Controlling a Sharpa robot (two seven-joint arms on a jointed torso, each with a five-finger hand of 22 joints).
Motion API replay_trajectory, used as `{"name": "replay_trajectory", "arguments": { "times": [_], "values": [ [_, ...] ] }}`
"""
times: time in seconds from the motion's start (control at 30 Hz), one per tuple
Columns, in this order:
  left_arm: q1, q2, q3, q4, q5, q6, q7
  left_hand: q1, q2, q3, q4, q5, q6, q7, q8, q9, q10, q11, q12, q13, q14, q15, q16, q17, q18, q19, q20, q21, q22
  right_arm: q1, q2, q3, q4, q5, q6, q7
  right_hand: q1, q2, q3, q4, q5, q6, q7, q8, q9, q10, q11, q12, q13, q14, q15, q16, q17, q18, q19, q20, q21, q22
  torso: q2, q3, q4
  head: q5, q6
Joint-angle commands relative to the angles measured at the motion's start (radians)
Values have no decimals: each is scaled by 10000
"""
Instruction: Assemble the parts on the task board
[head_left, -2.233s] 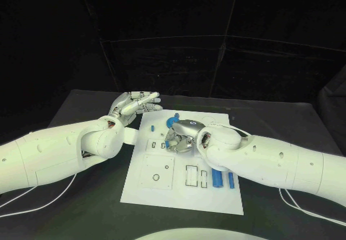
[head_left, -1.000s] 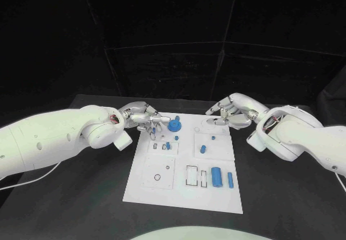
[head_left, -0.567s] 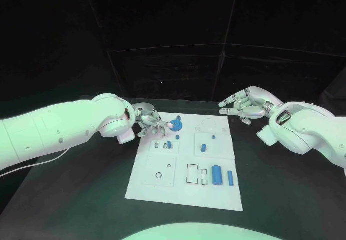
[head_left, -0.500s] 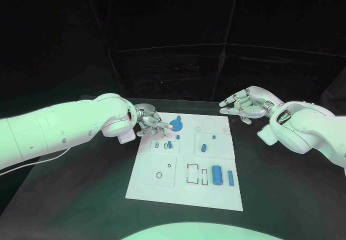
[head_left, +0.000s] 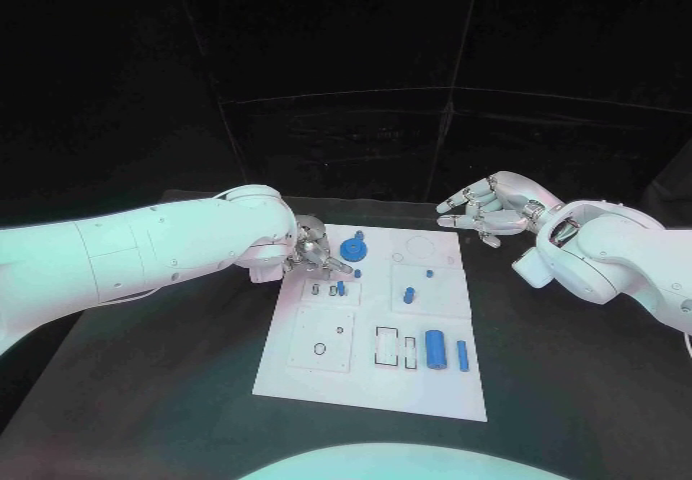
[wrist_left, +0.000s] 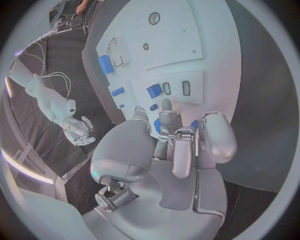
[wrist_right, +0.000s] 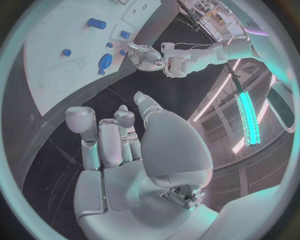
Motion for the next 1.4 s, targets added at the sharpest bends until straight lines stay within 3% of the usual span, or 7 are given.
{"name": "replay_trajectory", "arguments": {
  "times": [0.03,0.17,0.53,0.67,0.77,1.0,1.4],
  "values": [
    [25,175,-6,-114,-384,658,-295,-77,40,-109,7,-36,-115,-24,87,80,58,-26,72,47,1036,-87,32,2629,-179,54,-42,119,89,23,34,9,-26,40,106,2,29,62,33,-40,50,33,-18,39,-18,-48,-13,-55,-28,189,-53,-47,-24,179,-84,-4,-81,-35,20,-6,-9,7,-6],
    [29,392,-14,-223,-404,791,-317,-55,61,-159,2,-36,-145,-31,143,141,84,-30,132,125,1036,-90,32,2629,-195,60,-46,202,204,22,69,9,17,53,34,28,26,65,46,-46,126,17,-18,47,-25,-53,-16,-67,-42,197,-55,-56,-18,179,-76,-6,-102,-53,29,-3,-12,8,-1],
    [31,548,-17,-313,-683,1086,-356,117,176,-179,-78,-31,-226,-34,259,278,153,-32,288,326,1036,-89,32,2629,-227,67,-44,374,443,22,72,8,187,210,53,-74,26,62,59,-55,196,7,-18,58,-31,-49,-16,-64,-43,203,-57,-69,-22,179,-66,-9,-118,-65,30,-6,4,0,-125],
    [30,591,-17,-328,-806,1137,-364,156,199,-193,-97,-31,-244,-36,301,325,195,-34,363,418,1036,-89,32,2629,-240,76,-42,443,540,22,73,8,226,273,68,-120,26,62,59,-55,196,7,-18,58,-31,-49,-16,-64,-43,203,-57,-69,-22,179,-66,-9,-118,-65,29,-28,-4,-2,-163],
    [30,621,-17,-327,-848,1158,-367,170,209,-199,-104,-31,-249,-38,318,344,216,-35,397,461,1036,-89,32,2629,-245,80,-41,469,576,22,74,8,260,298,73,-142,26,62,59,-55,196,7,-18,58,-31,-49,-16,-64,-43,203,-57,-69,-22,179,-66,-9,-118,-65,31,-11,-4,54,-204],
    [28,735,-17,-399,-884,1193,-372,221,239,-208,-132,-30,-269,-42,362,395,234,-39,439,510,1036,-91,32,2629,-247,73,-40,499,614,22,100,8,278,318,80,-182,28,69,68,-58,216,5,-18,63,-33,-45,-18,-60,-42,205,-58,-75,-25,180,-63,-10,-125,-73,32,-31,4,58,-219],
    [26,937,-17,-547,-1037,1450,-402,483,391,-127,-311,-26,-344,-47,471,537,249,-42,507,603,1036,-92,32,2629,-249,43,-34,563,697,21,152,7,276,322,102,-234,61,85,132,-94,361,-6,-17,90,-42,-51,-22,-75,-63,216,-64,-104,-37,184,-48,-17,-166,-119,36,-26,8,84,-248]
  ]
}}
